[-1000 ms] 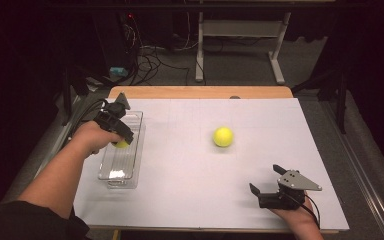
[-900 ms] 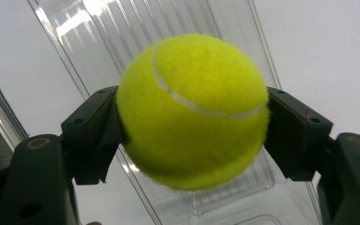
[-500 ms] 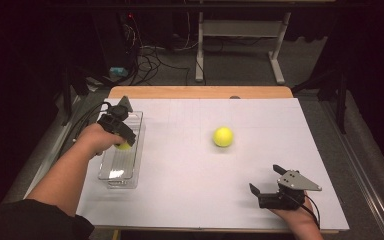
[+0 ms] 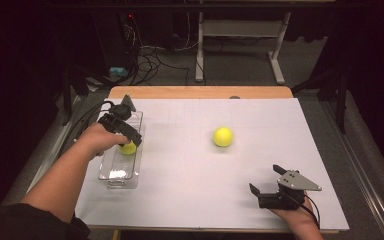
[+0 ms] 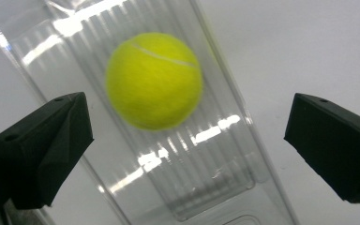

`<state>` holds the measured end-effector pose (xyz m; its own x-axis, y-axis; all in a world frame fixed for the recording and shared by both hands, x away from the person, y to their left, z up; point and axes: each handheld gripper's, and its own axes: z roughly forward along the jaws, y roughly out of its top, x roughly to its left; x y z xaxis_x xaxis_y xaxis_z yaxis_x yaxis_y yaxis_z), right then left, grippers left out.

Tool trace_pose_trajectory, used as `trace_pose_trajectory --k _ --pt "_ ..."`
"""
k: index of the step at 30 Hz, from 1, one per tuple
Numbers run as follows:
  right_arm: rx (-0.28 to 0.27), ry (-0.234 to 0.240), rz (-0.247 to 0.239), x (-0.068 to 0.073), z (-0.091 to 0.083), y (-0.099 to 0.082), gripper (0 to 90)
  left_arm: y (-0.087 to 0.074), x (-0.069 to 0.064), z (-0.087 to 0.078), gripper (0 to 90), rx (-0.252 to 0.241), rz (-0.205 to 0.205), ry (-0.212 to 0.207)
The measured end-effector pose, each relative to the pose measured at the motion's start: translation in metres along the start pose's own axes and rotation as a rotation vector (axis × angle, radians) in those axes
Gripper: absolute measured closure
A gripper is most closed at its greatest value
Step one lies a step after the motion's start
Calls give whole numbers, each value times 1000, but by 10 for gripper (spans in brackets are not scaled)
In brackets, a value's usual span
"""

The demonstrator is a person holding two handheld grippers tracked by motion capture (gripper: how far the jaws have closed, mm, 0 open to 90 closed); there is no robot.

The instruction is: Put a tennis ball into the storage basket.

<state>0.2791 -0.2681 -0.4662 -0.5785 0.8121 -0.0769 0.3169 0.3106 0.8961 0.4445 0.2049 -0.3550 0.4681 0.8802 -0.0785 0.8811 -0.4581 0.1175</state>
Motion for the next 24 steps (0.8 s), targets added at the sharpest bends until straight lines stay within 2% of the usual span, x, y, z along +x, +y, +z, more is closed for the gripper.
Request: trace_pose_trajectory --k 2,7,8,9,11,17,24 --pt "0 -1 0 0 0 0 0 2 -9 1 14 7 30 7" --pt "-3 0 -1 0 0 0 0 7 -30 6 6 13 75 5" --pt "-3 1 0 0 -1 0 0 8 -38 7 5 18 92 8" --pt "-3 2 1 0 -1 0 0 8 -38 7 4 18 92 8" --pt "-4 4 7 1 -1 0 0 10 -50 8 4 14 116 6" --pt "-10 2 21 0 -1 0 0 11 -68 10 2 6 149 -7" --pt "-16 -1 25 -2 -2 1 0 9 -102 16 0 -12 210 -33"
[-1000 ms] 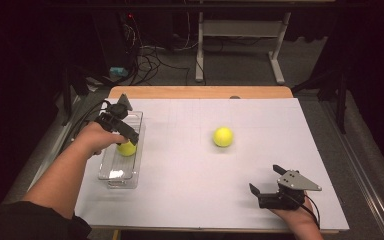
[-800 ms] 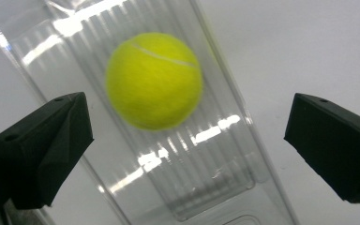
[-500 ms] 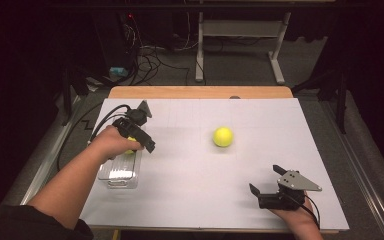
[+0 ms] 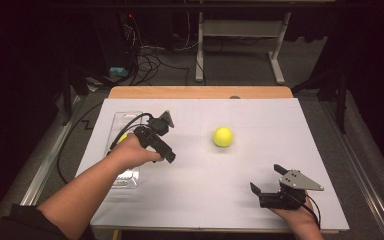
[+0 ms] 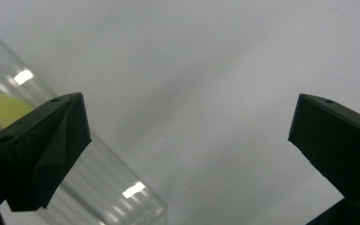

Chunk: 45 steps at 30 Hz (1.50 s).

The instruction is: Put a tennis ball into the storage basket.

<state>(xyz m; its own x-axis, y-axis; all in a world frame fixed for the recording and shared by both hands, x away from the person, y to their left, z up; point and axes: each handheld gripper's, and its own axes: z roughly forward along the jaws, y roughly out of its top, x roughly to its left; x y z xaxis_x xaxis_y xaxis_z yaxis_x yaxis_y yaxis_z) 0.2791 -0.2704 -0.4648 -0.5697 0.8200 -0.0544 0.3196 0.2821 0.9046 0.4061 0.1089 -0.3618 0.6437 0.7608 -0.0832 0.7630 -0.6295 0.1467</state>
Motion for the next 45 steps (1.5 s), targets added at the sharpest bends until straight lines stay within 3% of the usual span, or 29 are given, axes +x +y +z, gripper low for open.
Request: trace_pose_trajectory --k 2,9,20,28,39,45 --pt "-3 1 5 0 0 1 0 1 -13 4 2 -13 24 -13" --pt "-11 -7 18 -3 1 3 0 2 -29 7 3 -33 58 -34" --pt "-20 -16 35 -3 8 13 0 -4 -25 13 5 -34 54 -36" --pt "-3 -9 35 -2 33 32 0 -9 -28 9 5 -38 59 -26" --pt "38 -19 39 -7 91 63 0 -9 -34 12 5 -30 71 -42" --pt "63 -17 45 -5 114 71 0 -8 -34 13 5 -35 73 -50"
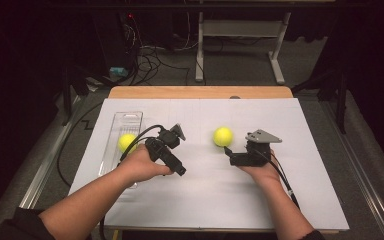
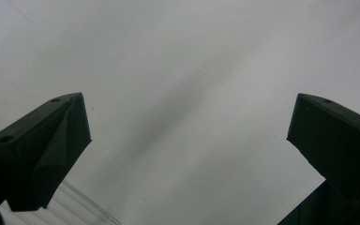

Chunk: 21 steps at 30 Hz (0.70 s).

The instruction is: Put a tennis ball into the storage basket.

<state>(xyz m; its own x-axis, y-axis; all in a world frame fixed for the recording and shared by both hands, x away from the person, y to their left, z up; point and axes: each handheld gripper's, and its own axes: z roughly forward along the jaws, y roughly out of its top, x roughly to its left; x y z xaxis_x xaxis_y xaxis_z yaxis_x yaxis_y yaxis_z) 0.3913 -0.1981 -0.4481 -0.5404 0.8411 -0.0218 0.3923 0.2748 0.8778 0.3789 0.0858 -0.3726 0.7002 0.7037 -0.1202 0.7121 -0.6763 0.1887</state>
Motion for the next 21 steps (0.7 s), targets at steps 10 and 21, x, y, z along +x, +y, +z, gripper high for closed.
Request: trace_pose_trajectory --k 10,21 --pt "99 11 11 3 44 13 55 0 0 1 5 2 7 -11" --pt "211 21 7 4 66 15 253 -2 3 -2 5 2 10 -14"
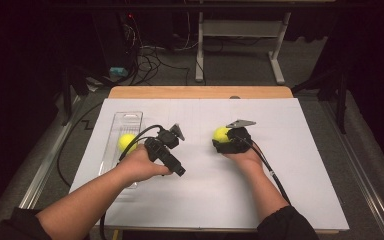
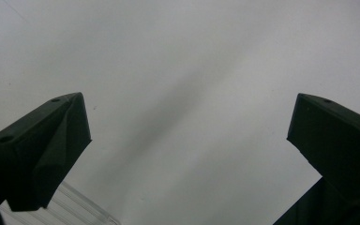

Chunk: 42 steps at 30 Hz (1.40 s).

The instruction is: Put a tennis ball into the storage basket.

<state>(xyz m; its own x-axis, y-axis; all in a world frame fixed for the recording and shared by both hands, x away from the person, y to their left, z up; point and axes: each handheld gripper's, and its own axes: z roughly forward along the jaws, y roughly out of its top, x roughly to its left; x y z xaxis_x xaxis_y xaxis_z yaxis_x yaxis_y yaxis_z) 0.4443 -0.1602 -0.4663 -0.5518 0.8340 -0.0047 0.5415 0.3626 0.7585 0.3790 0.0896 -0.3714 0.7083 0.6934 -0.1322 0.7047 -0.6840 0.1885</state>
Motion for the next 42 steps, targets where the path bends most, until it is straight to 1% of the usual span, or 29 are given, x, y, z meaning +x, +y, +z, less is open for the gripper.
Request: trace_pose_trajectory --k 5,7,11,12,13,16,17,20,21,24,25,26,28,30,31,35,36,38,39,40,42 --pt "1 -21 -18 3 -3 0 266 0 0 1 5 3 -1 0" --pt "-3 -20 -19 4 -6 0 267 0 0 1 5 5 0 0" --pt "-48 -9 -41 8 -23 -2 268 1 -1 2 5 5 -4 2" --pt "-48 -9 -41 8 -23 -2 268 1 -1 2 5 5 -4 2" --pt "-66 -4 -46 10 -31 -5 269 0 -2 2 5 6 0 3" --pt "-82 4 -55 13 -42 -11 269 0 -2 2 5 7 0 2" --pt "-82 4 -55 13 -42 -11 269 0 -2 2 5 7 -3 -1" --pt "-97 8 -63 15 -52 -19 269 -1 -3 2 5 7 -4 4" --pt "-107 4 -66 16 -59 -26 269 -1 -3 2 5 7 -4 5" --pt "-118 10 -66 17 -67 -37 269 -1 -3 2 5 9 -5 5" --pt "-118 10 -66 17 -67 -37 269 -1 -3 2 5 9 -5 4" --pt "-124 11 -63 18 -73 -44 269 -1 -4 2 5 13 -4 4" --pt "-129 13 -60 18 -79 -50 269 0 -5 3 5 11 -6 8" --pt "-134 14 -58 18 -82 -53 269 0 -5 3 5 11 -6 7" --pt "-145 20 -53 19 -89 -60 269 0 -5 3 5 13 -5 7" --pt "-161 29 -51 21 -102 -72 269 1 -7 3 5 23 -7 4" --pt "-161 29 -51 21 -102 -72 269 1 -7 3 5 23 -7 4" --pt "-175 37 -46 23 -109 -78 269 2 -7 2 5 21 -9 4" --pt "-189 43 -42 24 -115 -85 269 2 -7 2 5 25 -7 3" --pt "-191 49 -35 25 -117 -89 269 2 -8 2 4 28 -6 2" --pt "-182 53 -52 28 -120 -93 269 3 -10 1 3 31 -2 1"
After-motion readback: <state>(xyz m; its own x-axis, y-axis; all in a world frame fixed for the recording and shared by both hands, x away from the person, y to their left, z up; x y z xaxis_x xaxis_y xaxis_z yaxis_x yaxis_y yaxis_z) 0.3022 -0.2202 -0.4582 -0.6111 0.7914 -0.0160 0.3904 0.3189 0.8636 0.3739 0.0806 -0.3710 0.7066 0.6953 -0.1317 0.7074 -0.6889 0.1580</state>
